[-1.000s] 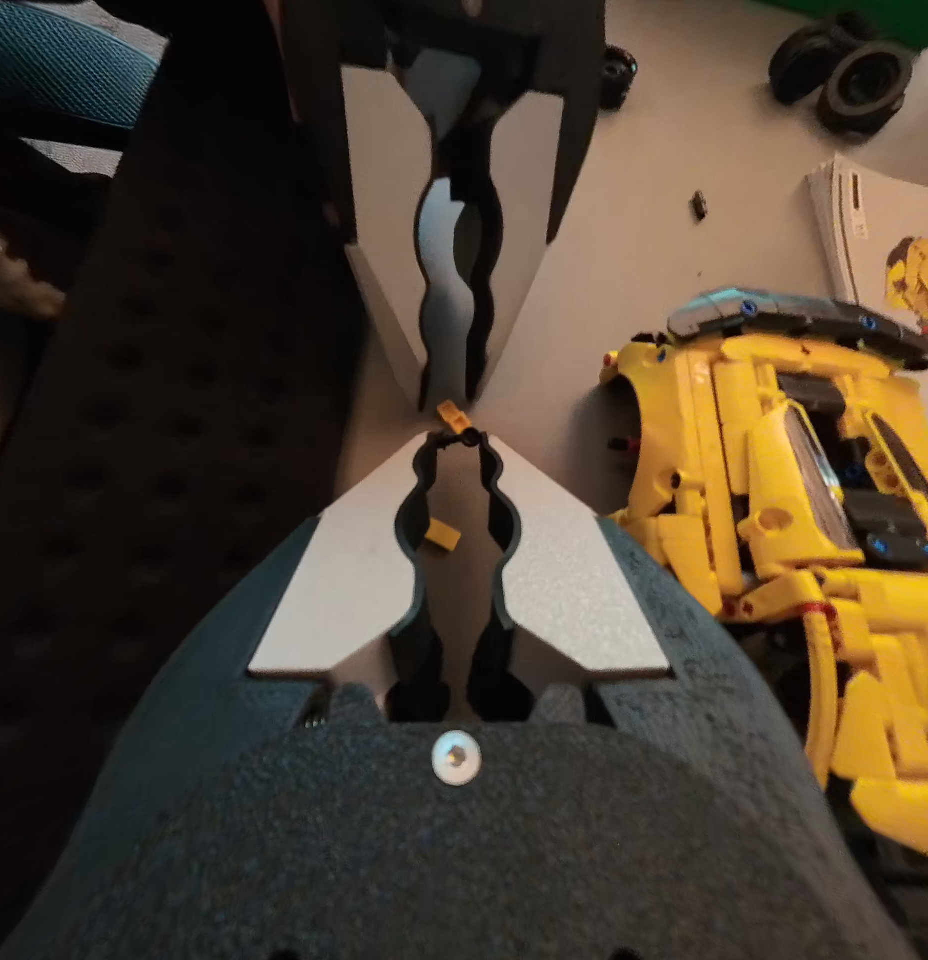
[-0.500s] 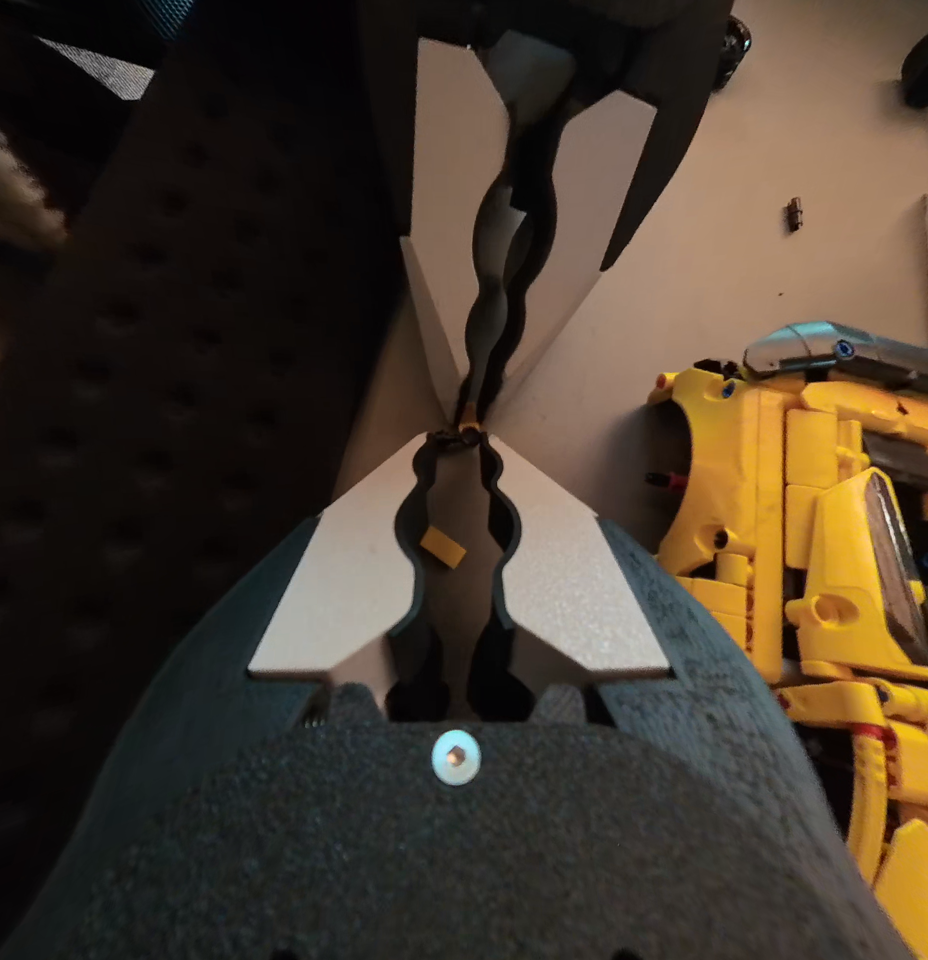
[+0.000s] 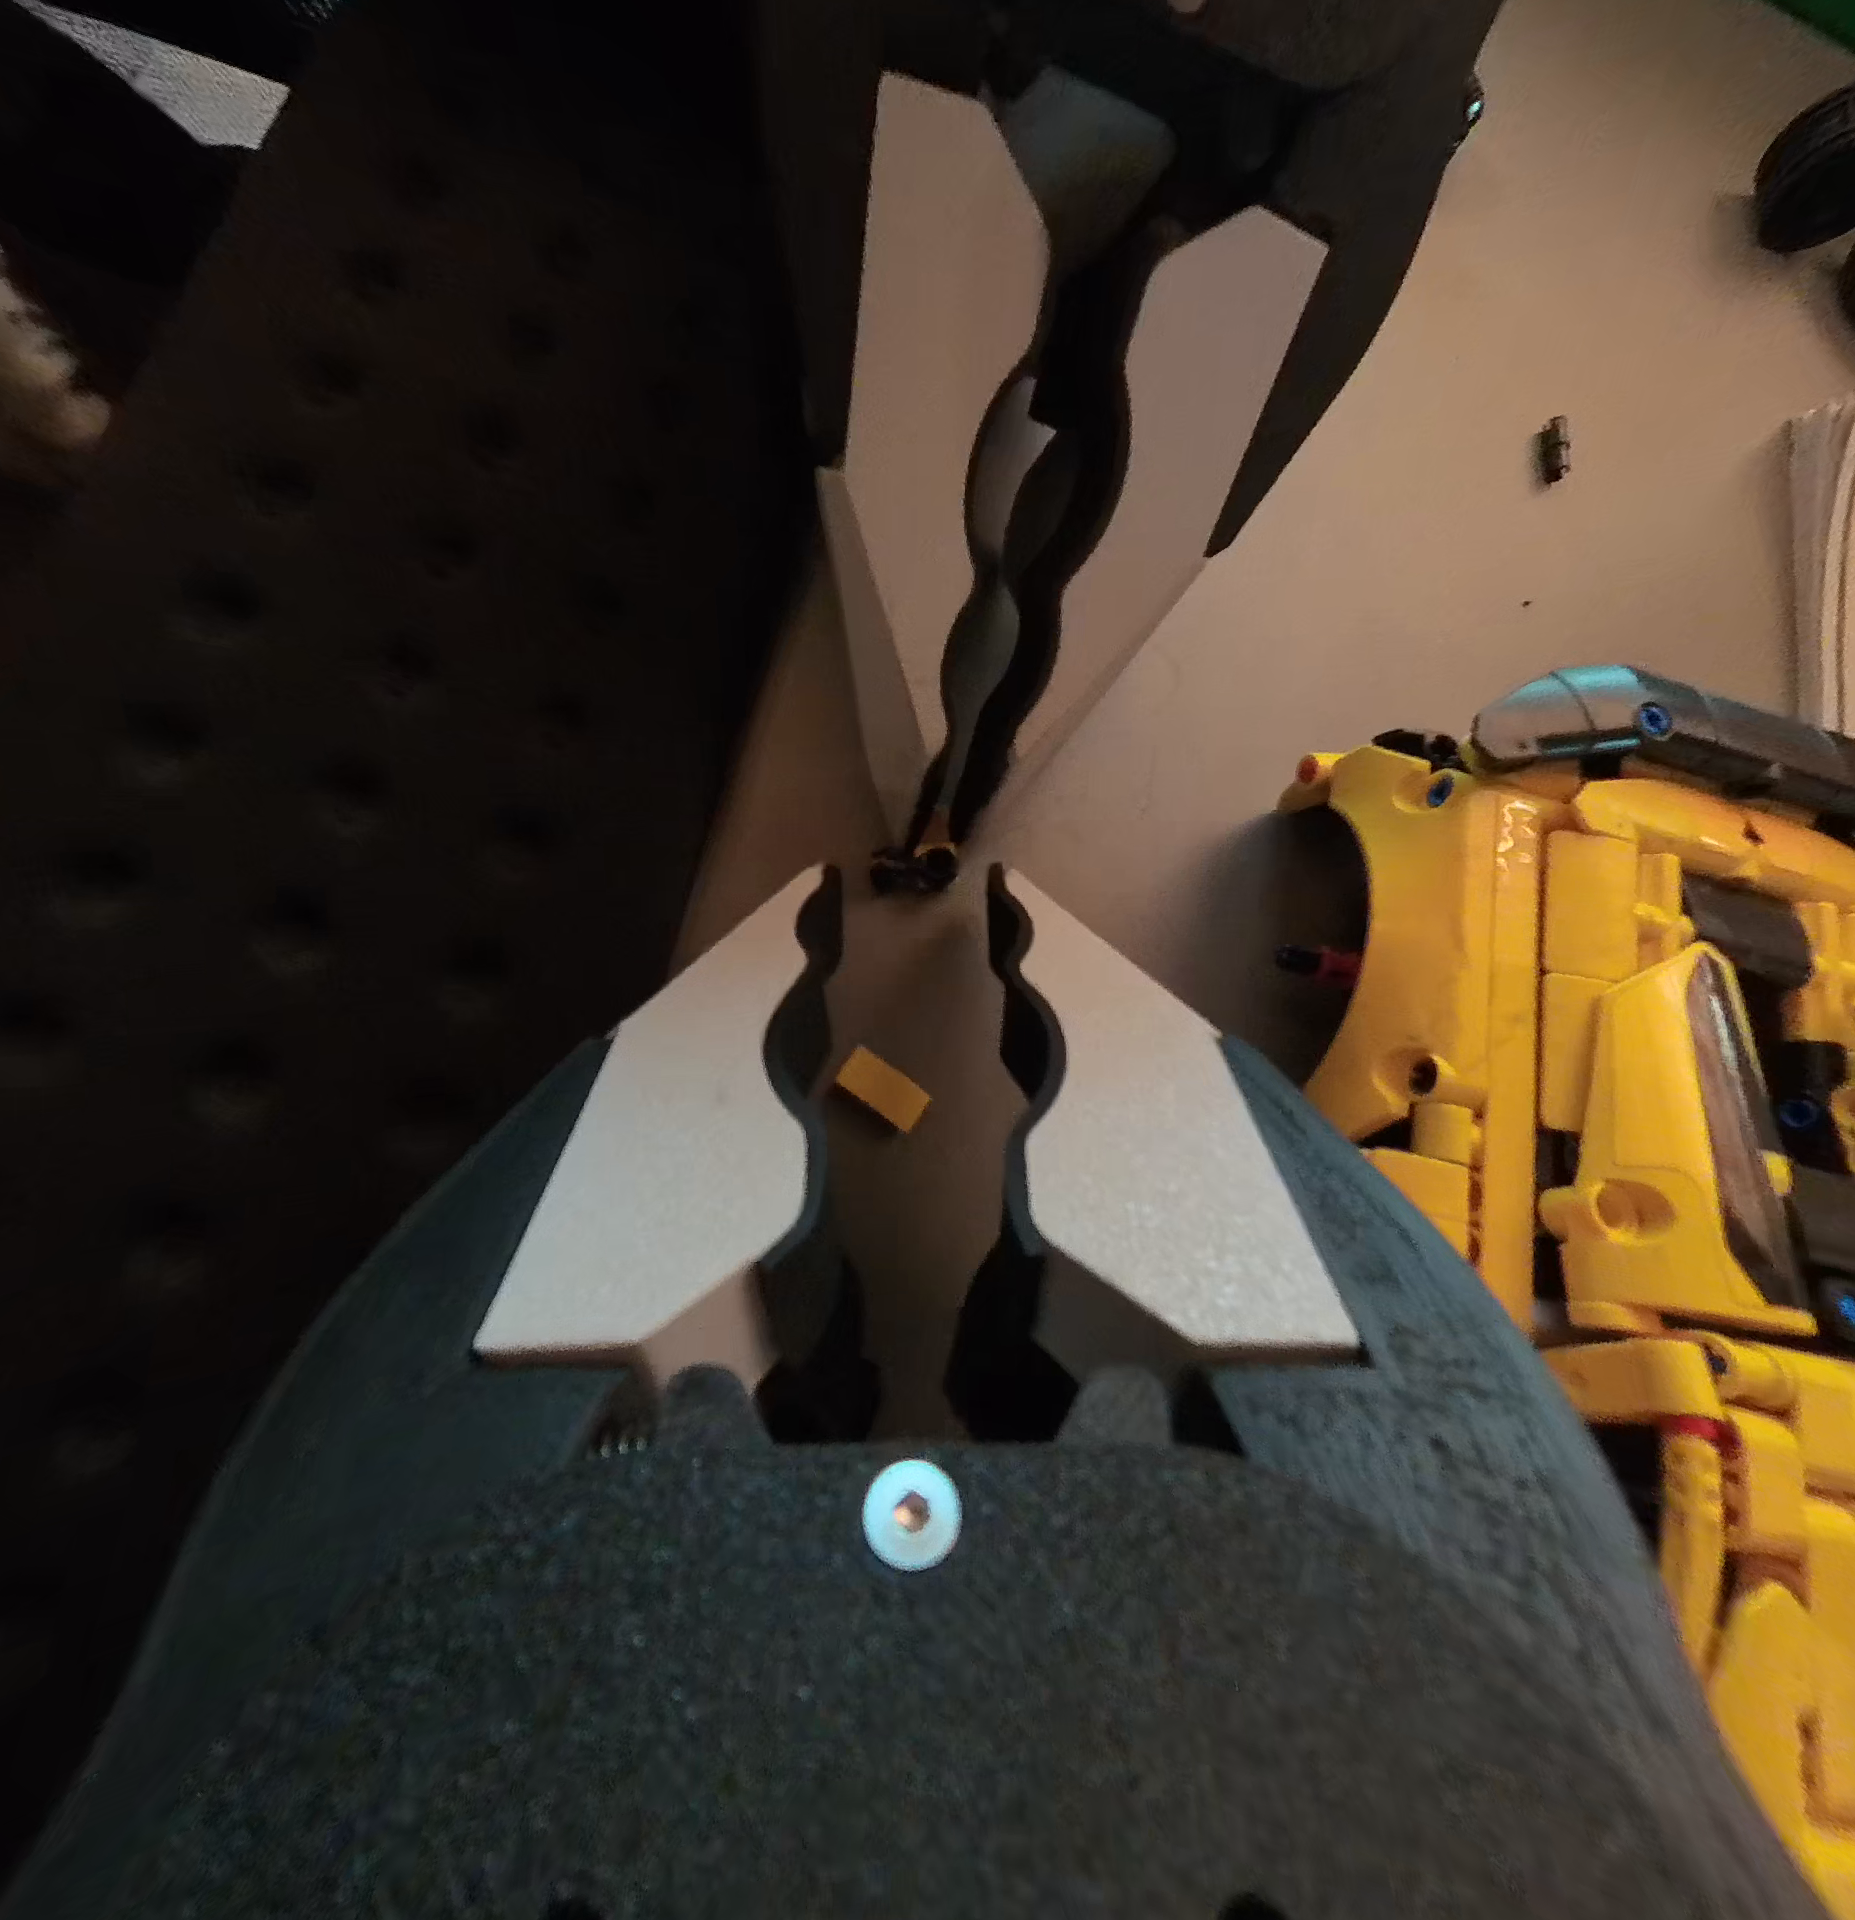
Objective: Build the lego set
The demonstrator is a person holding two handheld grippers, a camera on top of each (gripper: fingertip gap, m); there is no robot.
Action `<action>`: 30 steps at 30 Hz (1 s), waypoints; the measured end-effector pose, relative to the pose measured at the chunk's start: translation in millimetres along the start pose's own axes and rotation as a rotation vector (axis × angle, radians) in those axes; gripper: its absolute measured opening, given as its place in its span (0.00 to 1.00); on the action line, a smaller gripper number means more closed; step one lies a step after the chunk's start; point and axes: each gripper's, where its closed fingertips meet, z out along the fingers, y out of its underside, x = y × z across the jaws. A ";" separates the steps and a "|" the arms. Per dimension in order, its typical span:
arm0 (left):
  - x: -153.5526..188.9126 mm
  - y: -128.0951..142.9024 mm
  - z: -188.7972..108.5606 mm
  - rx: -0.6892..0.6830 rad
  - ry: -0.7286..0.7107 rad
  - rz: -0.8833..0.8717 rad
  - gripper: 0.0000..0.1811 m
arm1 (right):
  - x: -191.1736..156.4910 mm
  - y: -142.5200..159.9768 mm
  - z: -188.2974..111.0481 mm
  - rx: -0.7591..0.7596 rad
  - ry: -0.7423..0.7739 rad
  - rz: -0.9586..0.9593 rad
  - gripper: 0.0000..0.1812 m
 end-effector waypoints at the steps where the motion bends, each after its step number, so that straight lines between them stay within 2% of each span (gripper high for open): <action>1: 0.0 0.0 0.0 0.000 0.000 -0.001 0.04 | 1.1 -1.9 -3.0 0.012 0.018 -0.012 0.14; 5: -0.1 -0.1 -0.1 0.000 0.004 -0.006 0.04 | -1.2 -8.5 -11.2 0.041 0.053 -0.046 0.08; 8: -0.1 0.0 0.0 0.000 0.005 -0.007 0.04 | -1.6 -7.2 -7.8 0.021 0.063 -0.047 0.00; 12: -0.1 -0.2 0.1 0.000 0.003 -0.005 0.04 | 7.3 -11.6 -8.4 0.040 0.108 -0.018 0.00; 26: 0.4 -0.3 0.6 0.000 0.007 -0.004 0.04 | 5.9 0.4 1.8 0.009 0.055 0.049 0.00; 30: 1.2 -0.3 0.9 -0.001 0.012 0.007 0.04 | 5.7 0.9 3.9 -0.052 0.023 0.082 0.01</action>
